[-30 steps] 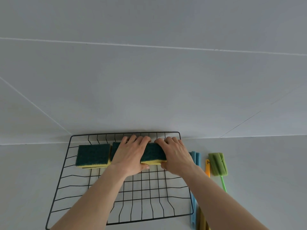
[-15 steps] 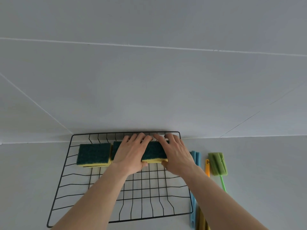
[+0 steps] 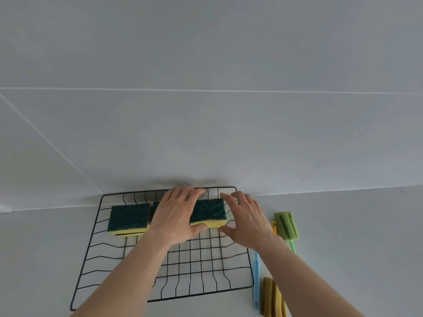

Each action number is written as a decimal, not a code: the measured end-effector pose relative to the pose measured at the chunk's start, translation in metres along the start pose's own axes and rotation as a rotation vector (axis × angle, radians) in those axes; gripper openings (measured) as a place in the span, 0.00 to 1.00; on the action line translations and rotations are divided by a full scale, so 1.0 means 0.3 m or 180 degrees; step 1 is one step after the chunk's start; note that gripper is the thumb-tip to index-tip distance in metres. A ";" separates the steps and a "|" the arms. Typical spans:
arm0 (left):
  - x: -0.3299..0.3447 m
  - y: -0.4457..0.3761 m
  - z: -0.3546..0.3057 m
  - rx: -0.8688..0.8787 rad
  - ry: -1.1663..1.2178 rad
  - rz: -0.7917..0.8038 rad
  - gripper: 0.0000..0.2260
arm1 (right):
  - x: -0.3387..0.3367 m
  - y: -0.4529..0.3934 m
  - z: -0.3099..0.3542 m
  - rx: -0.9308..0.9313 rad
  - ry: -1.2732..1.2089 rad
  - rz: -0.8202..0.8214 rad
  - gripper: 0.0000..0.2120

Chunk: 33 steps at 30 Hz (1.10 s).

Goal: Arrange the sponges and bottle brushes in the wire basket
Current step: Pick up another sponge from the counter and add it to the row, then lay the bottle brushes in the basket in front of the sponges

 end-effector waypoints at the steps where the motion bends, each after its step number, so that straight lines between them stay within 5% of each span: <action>1: -0.011 0.004 -0.015 -0.0025 0.0045 -0.0050 0.40 | -0.010 0.018 -0.006 0.0019 -0.0038 -0.0033 0.42; 20: 0.024 0.064 -0.555 0.0145 0.0615 0.0077 0.15 | -0.079 0.486 -0.388 0.1219 -0.0258 0.0079 0.18; 33: 0.245 0.076 -0.864 -0.0813 0.0830 0.0987 0.27 | 0.058 0.565 -0.534 0.1618 -0.0740 0.0413 0.17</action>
Point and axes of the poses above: each hand's wrist, its own y-axis away from the middle knuckle, its own x-axis out of the palm, z = x × y, the point moved 1 cm from there along -y, towards the middle knuckle, and after that the axes turned 2 degrees about x, right-handed, at the moved point
